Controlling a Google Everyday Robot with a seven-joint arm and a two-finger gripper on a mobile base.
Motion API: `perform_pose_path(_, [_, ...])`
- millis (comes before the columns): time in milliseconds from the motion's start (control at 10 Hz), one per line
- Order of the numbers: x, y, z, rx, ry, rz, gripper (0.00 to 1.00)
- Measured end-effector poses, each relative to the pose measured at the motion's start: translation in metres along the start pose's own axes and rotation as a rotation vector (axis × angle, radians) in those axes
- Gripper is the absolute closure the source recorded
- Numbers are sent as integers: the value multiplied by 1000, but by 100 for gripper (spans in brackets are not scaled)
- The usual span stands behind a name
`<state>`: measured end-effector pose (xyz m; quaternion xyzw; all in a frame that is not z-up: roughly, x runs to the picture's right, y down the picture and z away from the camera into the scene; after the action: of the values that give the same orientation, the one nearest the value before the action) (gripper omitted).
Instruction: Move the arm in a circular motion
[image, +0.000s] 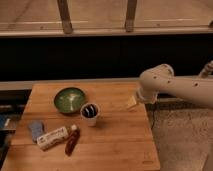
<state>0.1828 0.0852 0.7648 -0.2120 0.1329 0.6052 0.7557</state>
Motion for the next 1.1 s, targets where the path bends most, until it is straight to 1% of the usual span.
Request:
perform_pose_path(200, [-6,-6,-4,9,-20,14,20])
perform_pose_path(300, [-17,-12,-6,18,-36,14,20])
perform_pose_path(400, [-40,-15,-9,23,-56,-7,20])
perform_pose_path(500, [-56,-15,-10,27,-68,-27,20])
perform_pose_path(600, [-81,-8,-10,29,-84,-63,20])
perform_pose_path(800, [-121,27,-11,21,-106,-132,20])
perform_pose_path(900, [-138,46,-14,11,-119,-168,20])
perform_pose_path(1000, [-154,67,-19,-1,-136,-209,20])
perform_pose_path(1100, [-163,90,-25,-17,-150,-257,20])
